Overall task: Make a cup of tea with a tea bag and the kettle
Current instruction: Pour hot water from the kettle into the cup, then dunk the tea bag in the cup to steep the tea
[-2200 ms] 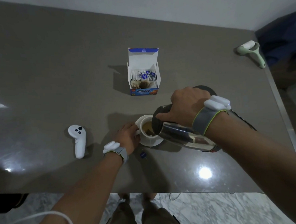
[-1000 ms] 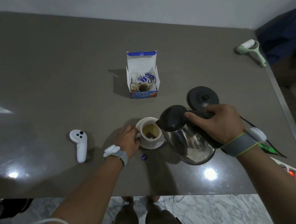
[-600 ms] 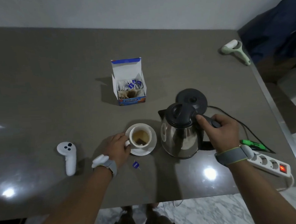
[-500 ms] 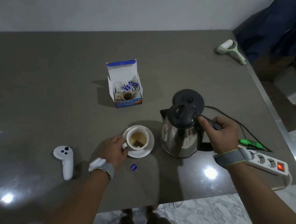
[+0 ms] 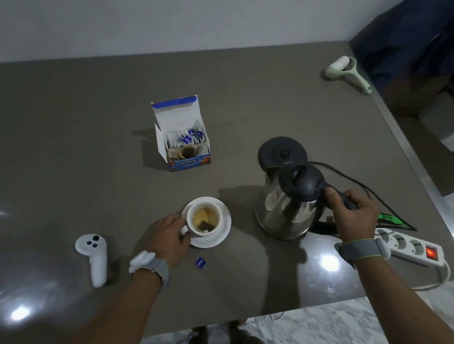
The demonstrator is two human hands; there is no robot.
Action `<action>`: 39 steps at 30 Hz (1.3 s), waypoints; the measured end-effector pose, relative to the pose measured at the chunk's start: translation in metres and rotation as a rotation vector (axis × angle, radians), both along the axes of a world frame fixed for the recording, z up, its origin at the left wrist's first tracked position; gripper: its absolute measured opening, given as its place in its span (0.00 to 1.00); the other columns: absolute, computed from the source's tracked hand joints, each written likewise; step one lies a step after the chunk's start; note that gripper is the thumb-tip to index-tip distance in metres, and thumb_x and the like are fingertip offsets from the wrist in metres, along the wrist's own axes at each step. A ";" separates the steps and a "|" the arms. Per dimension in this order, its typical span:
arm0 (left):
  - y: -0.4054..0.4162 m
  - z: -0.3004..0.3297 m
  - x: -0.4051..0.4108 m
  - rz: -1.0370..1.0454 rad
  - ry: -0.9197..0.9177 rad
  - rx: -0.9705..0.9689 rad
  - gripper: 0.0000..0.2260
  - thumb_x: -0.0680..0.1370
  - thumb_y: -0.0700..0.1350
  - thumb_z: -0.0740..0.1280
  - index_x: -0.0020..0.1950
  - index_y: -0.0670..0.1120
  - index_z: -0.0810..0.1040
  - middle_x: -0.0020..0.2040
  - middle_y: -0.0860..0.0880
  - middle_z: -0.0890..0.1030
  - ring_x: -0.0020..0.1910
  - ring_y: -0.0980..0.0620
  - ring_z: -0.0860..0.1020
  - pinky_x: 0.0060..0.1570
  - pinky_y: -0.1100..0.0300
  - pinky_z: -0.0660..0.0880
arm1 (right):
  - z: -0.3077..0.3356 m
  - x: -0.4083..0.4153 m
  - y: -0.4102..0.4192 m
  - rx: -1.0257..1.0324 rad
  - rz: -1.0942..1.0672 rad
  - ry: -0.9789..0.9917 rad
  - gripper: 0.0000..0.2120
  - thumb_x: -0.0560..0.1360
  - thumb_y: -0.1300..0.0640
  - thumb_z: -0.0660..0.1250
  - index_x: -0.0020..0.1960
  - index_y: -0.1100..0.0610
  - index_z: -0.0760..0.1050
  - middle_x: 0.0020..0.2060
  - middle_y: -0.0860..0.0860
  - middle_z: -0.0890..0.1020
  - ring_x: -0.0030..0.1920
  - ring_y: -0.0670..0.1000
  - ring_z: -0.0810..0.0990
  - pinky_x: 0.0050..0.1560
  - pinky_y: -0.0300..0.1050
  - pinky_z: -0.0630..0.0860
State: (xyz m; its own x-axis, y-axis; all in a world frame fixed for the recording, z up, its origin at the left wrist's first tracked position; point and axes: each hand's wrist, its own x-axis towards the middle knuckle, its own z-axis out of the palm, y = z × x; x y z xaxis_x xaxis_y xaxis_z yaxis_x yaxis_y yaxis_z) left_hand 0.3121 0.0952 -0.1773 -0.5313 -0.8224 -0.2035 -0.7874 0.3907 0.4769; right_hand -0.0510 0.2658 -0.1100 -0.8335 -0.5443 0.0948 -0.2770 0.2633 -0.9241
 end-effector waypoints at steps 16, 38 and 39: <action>0.003 0.009 -0.003 0.020 -0.042 0.015 0.07 0.76 0.44 0.67 0.53 0.46 0.80 0.62 0.48 0.79 0.60 0.44 0.76 0.56 0.57 0.72 | -0.005 -0.007 0.008 -0.016 0.008 -0.061 0.16 0.78 0.60 0.72 0.34 0.61 0.72 0.23 0.42 0.73 0.22 0.38 0.73 0.21 0.27 0.69; 0.003 -0.004 0.003 0.031 0.005 -0.002 0.10 0.77 0.47 0.67 0.57 0.49 0.79 0.64 0.48 0.77 0.62 0.44 0.74 0.56 0.59 0.66 | 0.040 0.142 -0.027 0.154 0.517 -0.047 0.02 0.77 0.61 0.74 0.46 0.58 0.85 0.32 0.52 0.84 0.33 0.45 0.80 0.40 0.43 0.78; 0.003 -0.006 0.003 0.033 0.007 0.002 0.10 0.76 0.47 0.67 0.57 0.49 0.79 0.64 0.48 0.77 0.61 0.44 0.74 0.58 0.57 0.67 | 0.025 0.155 -0.033 0.269 0.570 -0.156 0.02 0.77 0.60 0.74 0.48 0.56 0.86 0.30 0.52 0.82 0.31 0.45 0.77 0.39 0.45 0.77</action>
